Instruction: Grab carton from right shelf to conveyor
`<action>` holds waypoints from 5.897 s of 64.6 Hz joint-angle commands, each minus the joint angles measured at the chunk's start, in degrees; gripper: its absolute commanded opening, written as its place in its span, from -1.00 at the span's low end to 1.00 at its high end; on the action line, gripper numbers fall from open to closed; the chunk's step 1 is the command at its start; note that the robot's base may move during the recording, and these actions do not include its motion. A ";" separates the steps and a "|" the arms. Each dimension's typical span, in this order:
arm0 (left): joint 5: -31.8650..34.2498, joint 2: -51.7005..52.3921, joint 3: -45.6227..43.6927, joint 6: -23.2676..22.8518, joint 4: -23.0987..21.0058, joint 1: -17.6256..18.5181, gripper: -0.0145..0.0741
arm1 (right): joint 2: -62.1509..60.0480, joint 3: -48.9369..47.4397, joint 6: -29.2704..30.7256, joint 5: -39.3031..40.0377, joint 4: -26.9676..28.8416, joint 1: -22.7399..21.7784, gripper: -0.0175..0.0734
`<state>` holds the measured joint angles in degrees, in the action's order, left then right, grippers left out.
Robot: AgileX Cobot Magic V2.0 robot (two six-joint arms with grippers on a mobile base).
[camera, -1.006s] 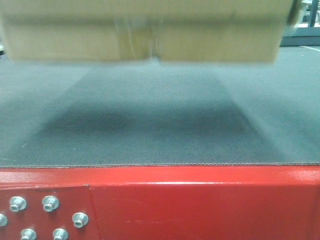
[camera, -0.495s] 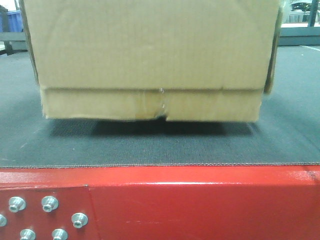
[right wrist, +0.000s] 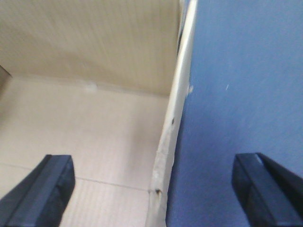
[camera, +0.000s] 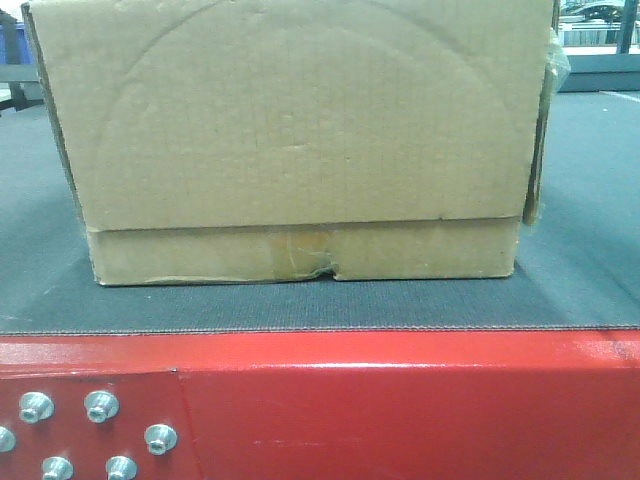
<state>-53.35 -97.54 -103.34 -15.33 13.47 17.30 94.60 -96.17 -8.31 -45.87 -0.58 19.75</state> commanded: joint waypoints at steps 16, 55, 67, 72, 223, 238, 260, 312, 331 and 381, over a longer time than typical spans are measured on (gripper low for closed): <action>-2.84 13.87 4.56 3.21 0.68 -1.00 0.46 | -12.60 0.08 0.44 -5.61 -0.93 -3.72 -0.79; 25.32 49.88 58.50 3.21 -2.72 -9.29 -0.64 | -41.43 46.43 0.44 13.96 -5.47 -6.70 -0.77; 32.66 63.27 69.46 3.21 -2.72 -9.29 -0.64 | -51.93 58.67 0.44 22.40 -5.47 -6.70 -0.77; 33.72 67.92 71.69 3.21 -2.72 -9.29 -0.64 | -56.99 62.33 0.44 25.16 -5.47 -6.70 -0.77; 53.35 97.54 103.34 4.39 -6.77 -20.91 -0.64 | -76.46 67.76 0.44 34.40 -5.74 -6.70 -0.77; 53.35 97.54 103.34 4.39 -6.77 -20.91 -0.64 | -76.46 67.76 0.44 34.40 -5.74 -6.70 -0.77; 53.35 97.54 103.34 4.39 -6.77 -20.91 -0.64 | -76.46 67.76 0.44 34.40 -5.74 -6.70 -0.77; 53.35 97.54 103.34 4.39 -6.77 -20.91 -0.64 | -89.54 89.60 12.90 42.34 7.61 -19.24 -0.77; 53.35 97.54 103.34 4.39 -6.77 -20.91 -0.64 | -94.60 96.17 12.90 44.11 7.61 -19.24 -0.77; 53.35 97.54 103.34 4.39 -6.77 -20.91 -0.64 | -94.60 96.17 12.90 43.02 7.61 -19.24 -0.77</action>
<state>-0.99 -0.25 0.13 -11.15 6.68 -3.37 0.47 0.02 4.06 -4.65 6.85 0.85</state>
